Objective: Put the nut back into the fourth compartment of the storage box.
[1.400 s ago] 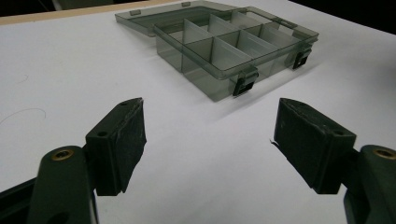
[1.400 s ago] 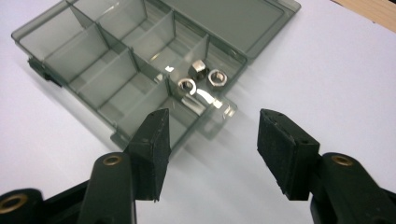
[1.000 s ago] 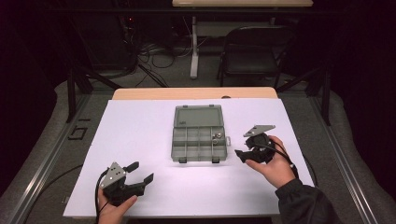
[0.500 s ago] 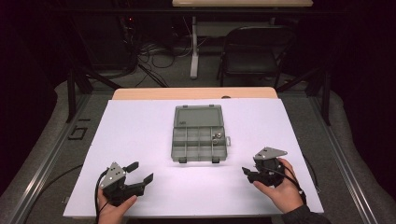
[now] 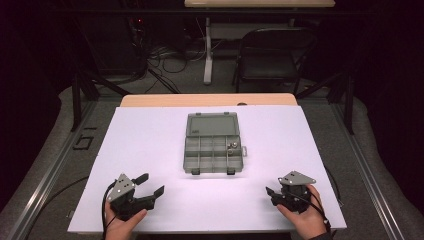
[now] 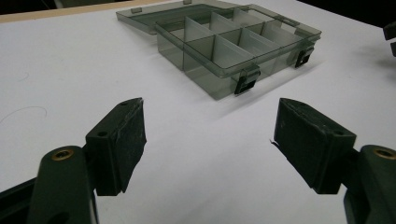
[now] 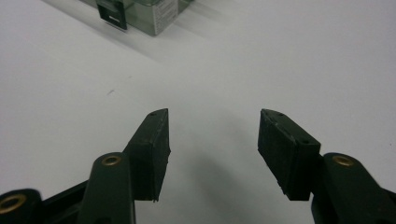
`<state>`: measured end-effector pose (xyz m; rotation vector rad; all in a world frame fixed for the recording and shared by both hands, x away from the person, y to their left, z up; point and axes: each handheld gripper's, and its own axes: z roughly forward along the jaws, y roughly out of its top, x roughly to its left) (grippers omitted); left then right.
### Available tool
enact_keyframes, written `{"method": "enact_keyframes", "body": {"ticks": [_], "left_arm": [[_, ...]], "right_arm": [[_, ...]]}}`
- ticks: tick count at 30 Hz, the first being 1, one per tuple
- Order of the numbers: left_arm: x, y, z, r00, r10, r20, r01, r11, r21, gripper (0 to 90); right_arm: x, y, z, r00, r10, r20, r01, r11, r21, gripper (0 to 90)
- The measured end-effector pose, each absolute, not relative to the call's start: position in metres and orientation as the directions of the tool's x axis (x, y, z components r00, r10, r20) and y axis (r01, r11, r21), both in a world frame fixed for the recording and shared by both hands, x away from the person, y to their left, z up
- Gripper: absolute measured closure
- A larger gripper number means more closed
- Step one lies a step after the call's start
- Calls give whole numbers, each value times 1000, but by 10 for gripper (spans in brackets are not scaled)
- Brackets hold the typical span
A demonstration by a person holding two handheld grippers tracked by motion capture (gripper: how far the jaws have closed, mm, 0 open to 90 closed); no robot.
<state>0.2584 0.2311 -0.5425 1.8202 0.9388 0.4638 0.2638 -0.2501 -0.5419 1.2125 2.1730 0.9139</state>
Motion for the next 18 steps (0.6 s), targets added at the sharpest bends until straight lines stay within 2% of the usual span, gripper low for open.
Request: {"method": "enact_keyframes", "body": {"ticks": [18], "left_arm": [[260,231,-543,625,774,-101,393,-201,897,249]], "right_arm": [[268,-264,-554,-440,898,21,585,269,765,436]]}}
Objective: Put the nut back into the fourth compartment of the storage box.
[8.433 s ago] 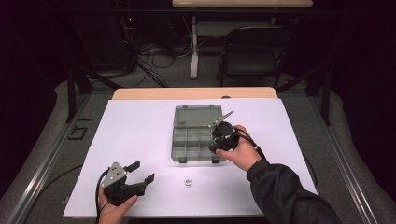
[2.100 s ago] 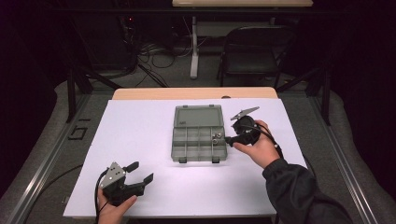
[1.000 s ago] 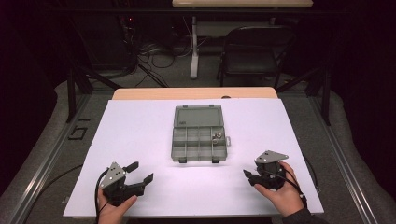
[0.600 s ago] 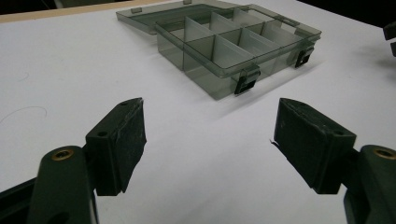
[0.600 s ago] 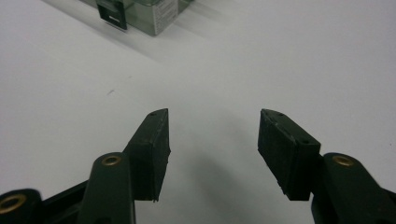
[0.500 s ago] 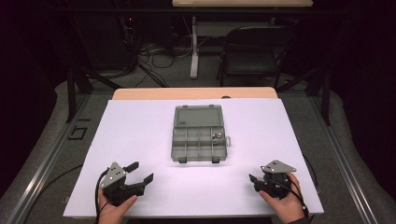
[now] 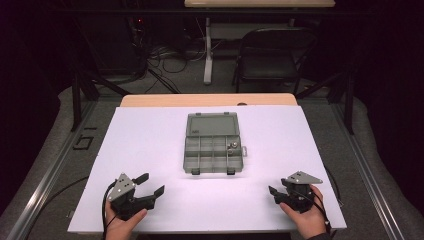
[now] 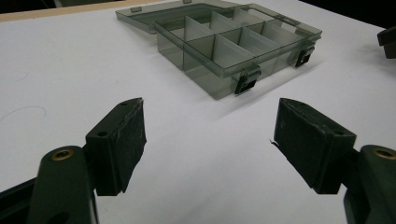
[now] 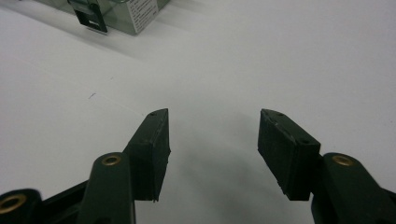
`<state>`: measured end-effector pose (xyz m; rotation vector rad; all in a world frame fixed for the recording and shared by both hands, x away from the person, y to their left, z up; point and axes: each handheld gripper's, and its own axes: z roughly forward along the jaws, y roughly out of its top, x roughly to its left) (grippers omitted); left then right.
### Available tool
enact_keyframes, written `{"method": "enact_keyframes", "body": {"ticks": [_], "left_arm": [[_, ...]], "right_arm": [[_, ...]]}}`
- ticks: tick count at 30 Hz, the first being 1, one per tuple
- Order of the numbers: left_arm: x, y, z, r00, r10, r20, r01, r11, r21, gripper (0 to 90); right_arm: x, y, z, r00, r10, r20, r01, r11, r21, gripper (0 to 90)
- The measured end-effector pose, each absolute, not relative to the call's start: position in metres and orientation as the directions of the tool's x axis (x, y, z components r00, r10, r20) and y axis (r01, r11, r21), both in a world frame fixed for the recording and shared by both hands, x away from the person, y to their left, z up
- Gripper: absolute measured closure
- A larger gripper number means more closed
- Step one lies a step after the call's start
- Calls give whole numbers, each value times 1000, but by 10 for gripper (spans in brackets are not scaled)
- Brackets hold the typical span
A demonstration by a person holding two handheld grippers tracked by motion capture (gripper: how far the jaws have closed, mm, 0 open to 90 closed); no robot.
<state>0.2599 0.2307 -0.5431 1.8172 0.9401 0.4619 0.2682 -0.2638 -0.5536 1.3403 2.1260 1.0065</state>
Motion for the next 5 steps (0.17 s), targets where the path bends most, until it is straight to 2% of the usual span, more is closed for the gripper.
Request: {"method": "enact_keyframes", "body": {"ticks": [5], "left_arm": [[261,230,-543,624,775,-101,393,-200,897,249]], "right_arm": [[268,-267,-554,-429,903,20,587,262,766,436]]}}
